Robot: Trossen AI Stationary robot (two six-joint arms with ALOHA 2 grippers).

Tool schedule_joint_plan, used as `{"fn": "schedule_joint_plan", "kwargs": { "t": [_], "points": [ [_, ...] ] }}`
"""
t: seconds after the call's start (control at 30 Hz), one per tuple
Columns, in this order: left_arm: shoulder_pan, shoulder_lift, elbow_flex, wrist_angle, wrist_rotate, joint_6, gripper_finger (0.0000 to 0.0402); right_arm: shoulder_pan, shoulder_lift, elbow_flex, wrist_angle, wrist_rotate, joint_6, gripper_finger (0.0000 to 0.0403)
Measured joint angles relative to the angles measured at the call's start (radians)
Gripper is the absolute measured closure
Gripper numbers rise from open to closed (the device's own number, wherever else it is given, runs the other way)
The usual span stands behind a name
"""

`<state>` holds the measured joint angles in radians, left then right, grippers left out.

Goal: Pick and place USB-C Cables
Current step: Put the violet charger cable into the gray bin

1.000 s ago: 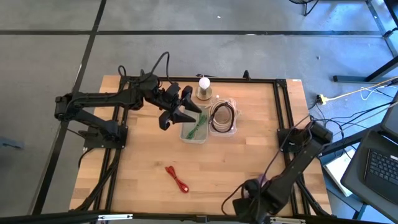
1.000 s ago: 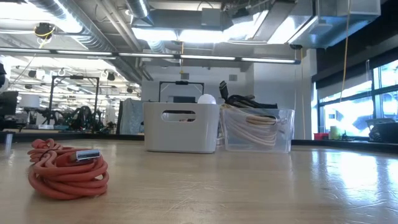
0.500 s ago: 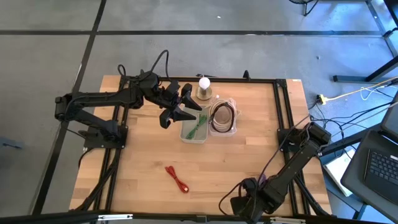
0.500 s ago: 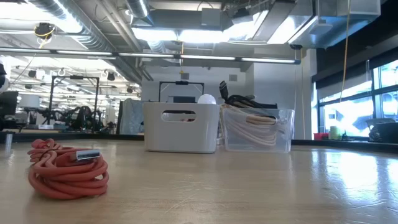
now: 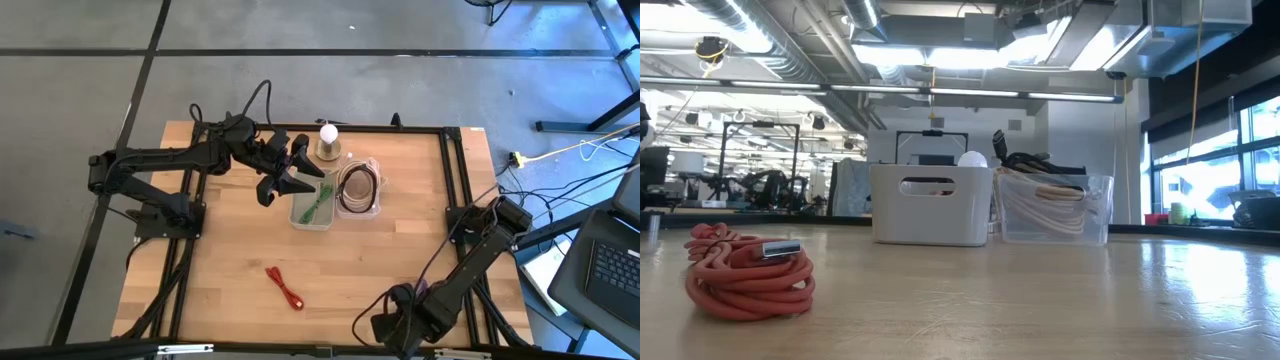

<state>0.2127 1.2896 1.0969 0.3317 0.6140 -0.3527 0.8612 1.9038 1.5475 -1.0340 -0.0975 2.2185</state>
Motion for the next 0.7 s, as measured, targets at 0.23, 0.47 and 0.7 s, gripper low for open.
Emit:
{"fn": "schedule_joint_plan", "kwargs": {
  "t": [0.23,0.47,0.7],
  "points": [
    [0.000,0.000,0.000,0.000,-0.002,-0.002,0.0194,0.000,0.000,0.000,0.000,0.000,0.000,0.0297],
    [0.000,0.000,0.000,0.000,-0.003,-0.003,0.0194,0.000,0.000,0.000,0.001,0.000,0.001,0.0297],
    [-0.001,0.000,0.000,0.000,-0.019,-0.003,0.0194,0.000,0.000,0.000,0.001,0.041,0.003,0.0297]
  ]
}}
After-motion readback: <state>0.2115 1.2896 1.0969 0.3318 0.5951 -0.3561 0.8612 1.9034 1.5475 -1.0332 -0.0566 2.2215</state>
